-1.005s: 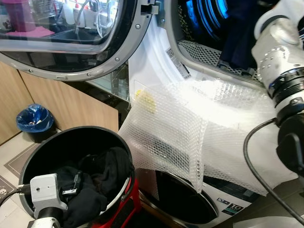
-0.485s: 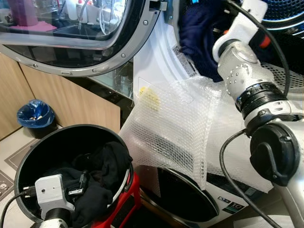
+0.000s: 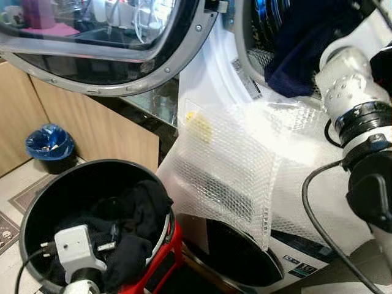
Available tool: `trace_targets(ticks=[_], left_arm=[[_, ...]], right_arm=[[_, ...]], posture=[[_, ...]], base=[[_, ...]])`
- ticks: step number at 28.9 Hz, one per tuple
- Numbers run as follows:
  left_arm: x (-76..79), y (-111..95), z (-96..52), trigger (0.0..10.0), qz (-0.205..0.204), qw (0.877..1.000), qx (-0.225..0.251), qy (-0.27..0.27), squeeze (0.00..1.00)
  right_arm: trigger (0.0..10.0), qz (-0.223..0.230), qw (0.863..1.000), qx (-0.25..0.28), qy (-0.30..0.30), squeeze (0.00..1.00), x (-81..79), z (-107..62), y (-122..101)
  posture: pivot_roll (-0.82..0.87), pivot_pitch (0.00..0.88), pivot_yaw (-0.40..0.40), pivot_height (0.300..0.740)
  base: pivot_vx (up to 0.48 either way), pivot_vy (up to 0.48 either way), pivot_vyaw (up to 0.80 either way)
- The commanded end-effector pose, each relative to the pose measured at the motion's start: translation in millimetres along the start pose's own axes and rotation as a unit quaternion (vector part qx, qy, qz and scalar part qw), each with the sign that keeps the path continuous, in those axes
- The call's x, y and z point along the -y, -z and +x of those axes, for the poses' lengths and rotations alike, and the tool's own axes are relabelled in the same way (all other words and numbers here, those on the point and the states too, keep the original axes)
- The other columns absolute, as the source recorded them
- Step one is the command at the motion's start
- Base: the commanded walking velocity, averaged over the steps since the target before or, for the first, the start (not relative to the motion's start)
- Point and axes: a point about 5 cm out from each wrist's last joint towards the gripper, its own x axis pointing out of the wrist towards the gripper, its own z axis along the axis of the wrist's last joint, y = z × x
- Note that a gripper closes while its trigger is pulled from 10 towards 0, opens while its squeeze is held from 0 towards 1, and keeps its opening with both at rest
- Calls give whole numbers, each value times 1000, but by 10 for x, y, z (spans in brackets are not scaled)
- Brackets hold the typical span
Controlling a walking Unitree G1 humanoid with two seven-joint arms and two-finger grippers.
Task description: Clothes washing
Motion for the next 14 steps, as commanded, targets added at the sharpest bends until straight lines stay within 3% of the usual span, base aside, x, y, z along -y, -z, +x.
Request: trace_targets(ticks=[1,2,3,6,8,11,13,14], left_arm=[[72,279,-71,10000,-2,997,-73,12,0],[83,284,-73,10000,-2,997,-75,14,0],[94,280,-75,10000,-1,997,-75,16,0],[106,280,-73,10000,-4,997,-74,19,0],[110,282,-76,10000,-4,997,-74,20,0],[112,285,-84,10000,-3,997,-75,21,0],[109,284,-86,10000,-3,997,-75,21,0],[109,277,-82,10000,-5,997,-73,19,0]], right_arm=[[10000,8,1000,-6,22,0,116,31,29],[10000,-1,1000,-10,13,0,127,36,57],[10000,15,1000,-16,-4,1000,109,36,61],[10000,23,999,-15,-30,1000,68,32,45],[10000,3,992,-31,-119,1000,-120,-18,68],[10000,-83,966,-21,-245,1000,-394,-124,54],[10000,-117,956,-8,-268,1000,-448,-146,0],[10000,-109,961,5,-253,1000,-423,-128,-88]], posture=[[284,161,-190,740],[284,162,-188,740],[284,162,-189,740],[284,162,-190,740],[286,161,-195,740],[288,161,-197,740],[289,160,-197,740],[289,160,-197,740]], base=[[0,0,0],[0,0,0],[0,0,0],[0,0,0],[0,0,0],[0,0,0],[0,0,0],[0,0,0]])
